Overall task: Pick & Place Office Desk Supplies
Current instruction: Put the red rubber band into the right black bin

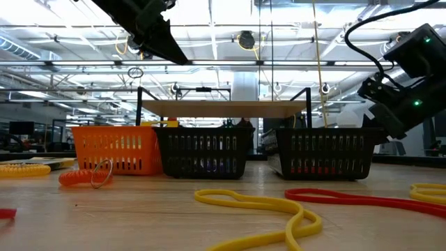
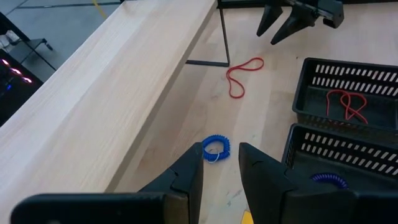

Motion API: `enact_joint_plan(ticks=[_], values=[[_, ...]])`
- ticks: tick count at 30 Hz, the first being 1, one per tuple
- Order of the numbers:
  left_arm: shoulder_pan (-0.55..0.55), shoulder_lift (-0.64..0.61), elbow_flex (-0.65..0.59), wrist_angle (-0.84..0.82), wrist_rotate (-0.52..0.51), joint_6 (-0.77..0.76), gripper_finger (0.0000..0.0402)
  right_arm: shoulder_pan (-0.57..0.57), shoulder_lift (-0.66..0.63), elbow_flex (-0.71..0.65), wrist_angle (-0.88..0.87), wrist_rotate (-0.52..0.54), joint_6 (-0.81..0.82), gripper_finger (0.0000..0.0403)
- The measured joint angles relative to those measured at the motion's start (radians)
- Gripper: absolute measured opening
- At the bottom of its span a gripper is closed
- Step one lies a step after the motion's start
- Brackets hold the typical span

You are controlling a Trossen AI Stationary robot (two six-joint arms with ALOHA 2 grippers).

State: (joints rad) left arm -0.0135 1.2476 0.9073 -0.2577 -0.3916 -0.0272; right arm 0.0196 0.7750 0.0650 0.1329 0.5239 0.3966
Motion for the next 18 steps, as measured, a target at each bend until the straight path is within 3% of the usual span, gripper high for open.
enact_joint_plan(ticks=[18], values=[[0.0, 0.0, 0.0, 0.0, 0.0, -0.009, 0.0102, -0.001, 0.162, -0.015, 0.178, -0.029, -0.043, 0.0171]])
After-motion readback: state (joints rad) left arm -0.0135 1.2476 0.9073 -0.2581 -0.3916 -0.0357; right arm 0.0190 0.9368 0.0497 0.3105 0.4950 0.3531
